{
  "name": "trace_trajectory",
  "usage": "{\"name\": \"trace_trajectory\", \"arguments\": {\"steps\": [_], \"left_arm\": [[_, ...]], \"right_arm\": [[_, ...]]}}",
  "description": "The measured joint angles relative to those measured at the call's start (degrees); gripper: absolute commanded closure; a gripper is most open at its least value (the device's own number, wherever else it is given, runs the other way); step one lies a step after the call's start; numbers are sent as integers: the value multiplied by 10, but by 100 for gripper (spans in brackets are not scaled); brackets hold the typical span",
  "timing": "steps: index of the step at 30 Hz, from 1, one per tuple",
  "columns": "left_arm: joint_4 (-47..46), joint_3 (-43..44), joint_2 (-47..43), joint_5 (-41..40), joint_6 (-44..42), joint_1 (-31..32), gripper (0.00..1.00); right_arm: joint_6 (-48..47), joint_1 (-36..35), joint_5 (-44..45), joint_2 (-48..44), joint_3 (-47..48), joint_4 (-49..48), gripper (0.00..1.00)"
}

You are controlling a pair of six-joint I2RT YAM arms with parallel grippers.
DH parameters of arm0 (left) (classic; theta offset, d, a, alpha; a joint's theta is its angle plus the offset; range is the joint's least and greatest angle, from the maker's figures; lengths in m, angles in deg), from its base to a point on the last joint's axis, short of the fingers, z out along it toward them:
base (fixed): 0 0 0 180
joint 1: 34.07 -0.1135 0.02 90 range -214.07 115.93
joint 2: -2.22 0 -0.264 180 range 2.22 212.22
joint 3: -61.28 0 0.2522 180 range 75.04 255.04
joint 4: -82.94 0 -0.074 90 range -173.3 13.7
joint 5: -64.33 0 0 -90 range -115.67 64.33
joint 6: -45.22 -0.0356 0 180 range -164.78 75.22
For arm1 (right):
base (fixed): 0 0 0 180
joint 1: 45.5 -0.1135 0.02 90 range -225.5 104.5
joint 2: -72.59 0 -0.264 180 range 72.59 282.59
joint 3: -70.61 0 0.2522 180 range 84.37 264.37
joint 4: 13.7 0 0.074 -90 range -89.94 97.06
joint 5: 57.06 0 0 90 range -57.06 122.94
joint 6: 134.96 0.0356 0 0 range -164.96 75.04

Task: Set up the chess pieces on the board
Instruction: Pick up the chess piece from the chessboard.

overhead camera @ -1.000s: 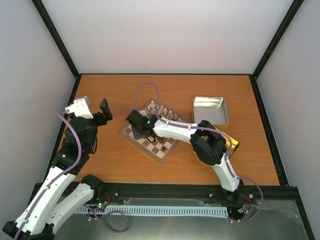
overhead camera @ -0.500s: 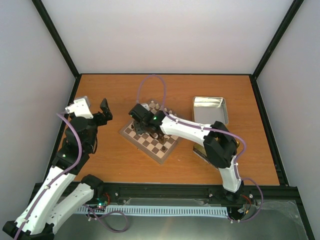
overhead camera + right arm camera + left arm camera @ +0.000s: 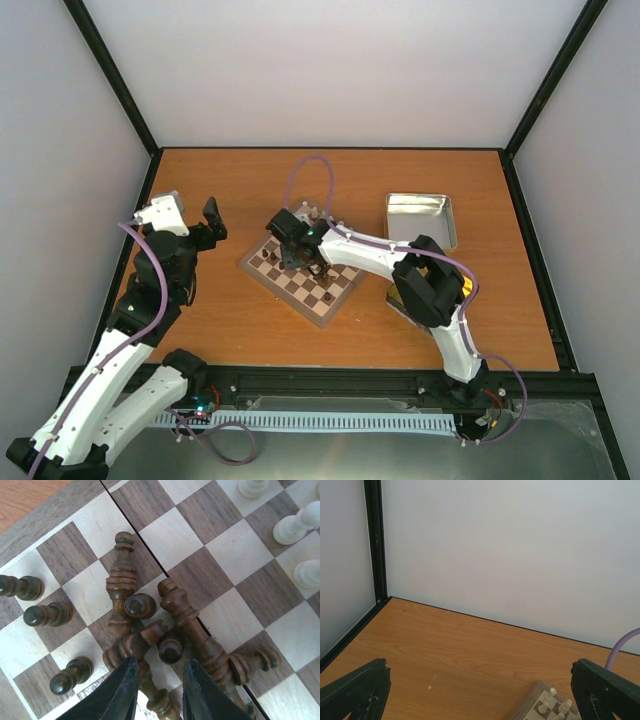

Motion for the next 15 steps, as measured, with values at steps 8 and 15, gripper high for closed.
{"name": "trace_trajectory", "arguments": {"steps": [8,15], "left_arm": [[0,0,1,0,0,0,0],[0,0,1,0,-1,0,0]], "right_arm": [[-7,3,2,25,24,0,80],[-10,5,14,29,40,2,82]]}}
